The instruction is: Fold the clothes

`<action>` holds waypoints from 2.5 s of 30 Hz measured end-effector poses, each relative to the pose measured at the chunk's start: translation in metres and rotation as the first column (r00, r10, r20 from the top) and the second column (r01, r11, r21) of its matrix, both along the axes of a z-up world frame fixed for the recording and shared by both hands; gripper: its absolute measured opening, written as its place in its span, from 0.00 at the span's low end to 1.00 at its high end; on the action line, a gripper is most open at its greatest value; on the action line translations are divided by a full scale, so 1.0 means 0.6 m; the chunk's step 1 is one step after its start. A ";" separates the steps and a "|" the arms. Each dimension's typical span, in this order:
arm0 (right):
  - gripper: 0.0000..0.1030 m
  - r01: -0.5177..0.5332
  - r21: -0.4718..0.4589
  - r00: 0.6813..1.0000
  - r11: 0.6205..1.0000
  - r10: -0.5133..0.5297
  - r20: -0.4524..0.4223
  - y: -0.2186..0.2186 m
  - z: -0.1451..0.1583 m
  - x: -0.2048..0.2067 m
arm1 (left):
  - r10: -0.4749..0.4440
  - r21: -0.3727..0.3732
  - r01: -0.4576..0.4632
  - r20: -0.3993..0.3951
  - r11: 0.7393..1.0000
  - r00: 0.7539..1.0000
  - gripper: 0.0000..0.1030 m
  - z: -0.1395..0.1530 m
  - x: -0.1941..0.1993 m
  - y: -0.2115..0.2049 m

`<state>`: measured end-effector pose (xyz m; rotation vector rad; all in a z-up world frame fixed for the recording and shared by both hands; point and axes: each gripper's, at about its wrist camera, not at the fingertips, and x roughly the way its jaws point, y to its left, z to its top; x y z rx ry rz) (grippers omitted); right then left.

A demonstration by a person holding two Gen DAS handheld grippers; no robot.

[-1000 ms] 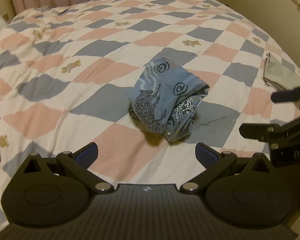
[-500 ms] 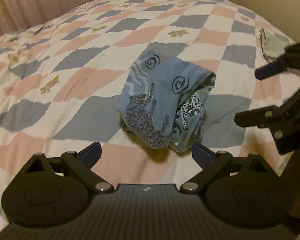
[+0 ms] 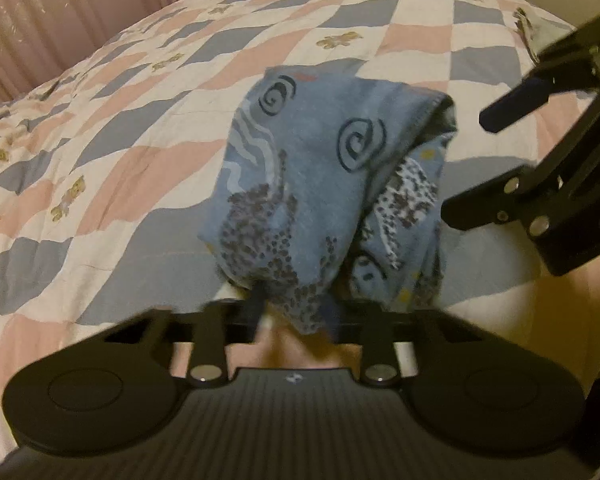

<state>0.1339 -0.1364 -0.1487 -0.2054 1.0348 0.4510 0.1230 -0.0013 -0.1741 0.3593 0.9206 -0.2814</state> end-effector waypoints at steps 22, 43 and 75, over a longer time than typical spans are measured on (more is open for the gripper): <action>0.64 -0.104 0.054 0.992 0.993 0.108 -0.066 0.063 -0.097 -0.006 | 0.230 0.049 -0.232 0.038 0.972 0.972 0.39 0.042 0.047 0.154; 0.04 0.072 0.288 0.986 0.955 -0.025 -0.165 -0.076 0.078 0.066 | -0.683 0.470 0.515 0.325 0.717 0.655 0.59 0.017 -0.105 -0.096; 0.54 -0.213 0.080 0.969 0.974 0.200 0.143 0.110 -0.114 0.085 | 0.177 -0.115 -0.171 0.051 0.979 0.983 0.38 0.072 0.181 0.180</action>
